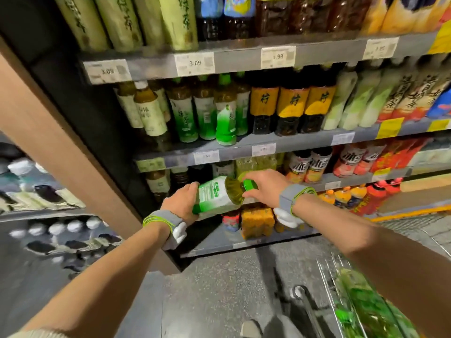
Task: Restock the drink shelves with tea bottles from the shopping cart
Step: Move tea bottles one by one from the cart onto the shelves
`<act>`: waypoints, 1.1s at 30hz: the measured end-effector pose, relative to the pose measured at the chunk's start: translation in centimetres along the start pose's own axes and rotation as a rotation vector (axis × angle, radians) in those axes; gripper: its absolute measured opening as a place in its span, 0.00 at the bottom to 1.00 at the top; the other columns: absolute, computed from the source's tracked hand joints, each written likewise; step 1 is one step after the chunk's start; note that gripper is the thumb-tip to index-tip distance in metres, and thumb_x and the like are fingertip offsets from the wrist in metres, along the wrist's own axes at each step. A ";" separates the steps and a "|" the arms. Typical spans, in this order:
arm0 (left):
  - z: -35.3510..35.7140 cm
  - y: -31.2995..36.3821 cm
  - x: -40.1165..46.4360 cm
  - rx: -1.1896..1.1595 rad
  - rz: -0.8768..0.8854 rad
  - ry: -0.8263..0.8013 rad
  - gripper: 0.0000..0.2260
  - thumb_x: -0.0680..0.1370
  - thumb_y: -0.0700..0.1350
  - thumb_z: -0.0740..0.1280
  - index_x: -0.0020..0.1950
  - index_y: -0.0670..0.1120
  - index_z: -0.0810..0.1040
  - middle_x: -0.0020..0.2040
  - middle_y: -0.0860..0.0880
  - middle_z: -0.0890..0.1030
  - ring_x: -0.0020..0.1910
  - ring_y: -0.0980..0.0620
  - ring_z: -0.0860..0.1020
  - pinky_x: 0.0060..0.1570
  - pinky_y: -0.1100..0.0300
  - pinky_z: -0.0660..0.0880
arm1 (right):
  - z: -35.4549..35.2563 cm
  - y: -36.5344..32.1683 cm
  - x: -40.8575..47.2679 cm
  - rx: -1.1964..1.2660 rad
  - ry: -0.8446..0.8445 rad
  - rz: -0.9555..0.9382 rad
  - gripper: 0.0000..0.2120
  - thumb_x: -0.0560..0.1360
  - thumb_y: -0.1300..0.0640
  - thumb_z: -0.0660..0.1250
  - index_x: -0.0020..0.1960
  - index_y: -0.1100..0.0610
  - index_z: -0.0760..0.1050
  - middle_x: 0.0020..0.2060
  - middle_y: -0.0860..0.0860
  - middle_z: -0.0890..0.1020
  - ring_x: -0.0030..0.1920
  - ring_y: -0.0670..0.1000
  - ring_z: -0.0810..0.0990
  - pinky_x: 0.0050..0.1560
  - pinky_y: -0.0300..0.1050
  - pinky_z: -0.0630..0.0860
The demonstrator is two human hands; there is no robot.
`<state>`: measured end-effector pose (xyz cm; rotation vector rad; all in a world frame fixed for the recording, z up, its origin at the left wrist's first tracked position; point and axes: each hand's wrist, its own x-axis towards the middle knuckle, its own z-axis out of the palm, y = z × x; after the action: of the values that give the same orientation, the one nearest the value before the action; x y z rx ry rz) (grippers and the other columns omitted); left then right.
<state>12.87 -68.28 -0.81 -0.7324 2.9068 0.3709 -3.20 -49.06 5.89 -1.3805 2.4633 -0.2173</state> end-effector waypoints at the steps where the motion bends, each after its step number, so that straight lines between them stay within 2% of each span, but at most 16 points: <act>1: 1.3 -1.2 1.1 -0.008 -0.016 0.034 0.31 0.65 0.53 0.72 0.64 0.52 0.63 0.61 0.51 0.72 0.61 0.47 0.75 0.51 0.44 0.76 | 1.4 0.1 1.6 -0.018 0.035 -0.031 0.22 0.75 0.44 0.66 0.66 0.50 0.70 0.58 0.55 0.79 0.60 0.58 0.76 0.56 0.52 0.75; 5: 5.6 -4.1 4.2 -0.079 -0.047 0.136 0.32 0.63 0.52 0.73 0.63 0.51 0.64 0.60 0.50 0.72 0.61 0.47 0.74 0.53 0.47 0.76 | 5.4 0.6 5.7 -0.051 0.116 -0.102 0.21 0.76 0.43 0.65 0.66 0.50 0.70 0.59 0.53 0.79 0.59 0.57 0.77 0.49 0.46 0.74; 9: 11.8 -7.0 8.3 -0.180 -0.038 0.274 0.35 0.62 0.52 0.73 0.65 0.46 0.65 0.60 0.47 0.73 0.60 0.46 0.75 0.57 0.50 0.75 | 10.9 2.3 10.4 -0.070 0.210 -0.183 0.21 0.76 0.42 0.63 0.66 0.48 0.69 0.62 0.51 0.77 0.61 0.56 0.76 0.54 0.54 0.77; 12: 14.3 -8.1 10.4 -0.244 -0.003 0.355 0.33 0.64 0.48 0.74 0.65 0.44 0.66 0.60 0.45 0.73 0.61 0.45 0.74 0.58 0.52 0.73 | 13.0 3.0 12.3 -0.052 0.294 -0.225 0.19 0.77 0.43 0.63 0.65 0.49 0.70 0.62 0.49 0.77 0.60 0.55 0.76 0.54 0.53 0.76; 18: 19.0 -9.3 14.5 -0.334 -0.043 0.433 0.31 0.64 0.46 0.75 0.63 0.46 0.66 0.58 0.47 0.71 0.57 0.47 0.74 0.55 0.52 0.74 | 17.4 3.9 15.7 -0.022 0.505 -0.285 0.16 0.78 0.46 0.61 0.63 0.52 0.67 0.55 0.52 0.78 0.53 0.56 0.77 0.44 0.47 0.72; 22: 19.8 -9.2 15.7 -0.411 -0.080 0.532 0.29 0.65 0.44 0.73 0.63 0.45 0.67 0.55 0.50 0.73 0.55 0.51 0.74 0.50 0.57 0.74 | 18.4 3.9 16.5 -0.038 0.636 -0.315 0.16 0.79 0.47 0.59 0.64 0.52 0.66 0.56 0.51 0.77 0.53 0.56 0.77 0.44 0.46 0.70; 25: 20.2 -9.3 16.6 -0.438 -0.096 0.561 0.29 0.69 0.42 0.73 0.66 0.43 0.64 0.56 0.46 0.71 0.54 0.49 0.71 0.49 0.58 0.69 | 18.4 3.5 16.9 -0.092 0.703 -0.330 0.17 0.79 0.47 0.59 0.65 0.52 0.66 0.56 0.51 0.77 0.54 0.56 0.77 0.45 0.47 0.73; 29: 21.1 -9.4 17.5 -0.469 -0.133 0.563 0.30 0.69 0.43 0.73 0.68 0.42 0.65 0.60 0.43 0.74 0.60 0.44 0.73 0.53 0.57 0.71 | 18.5 2.7 17.7 -0.190 0.730 -0.340 0.18 0.79 0.48 0.58 0.66 0.53 0.66 0.56 0.51 0.77 0.57 0.55 0.76 0.51 0.51 0.75; 33: 21.2 -9.9 18.5 -0.507 -0.176 0.476 0.24 0.70 0.43 0.73 0.63 0.43 0.70 0.55 0.47 0.77 0.56 0.48 0.75 0.52 0.60 0.72 | 18.5 2.1 19.0 -0.212 0.745 -0.332 0.17 0.80 0.49 0.58 0.66 0.54 0.67 0.56 0.53 0.77 0.58 0.56 0.75 0.53 0.51 0.73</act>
<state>2.64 -79.42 -26.48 -1.2927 3.1609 1.0684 -7.92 -63.74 -15.75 -2.1019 2.8576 -0.6663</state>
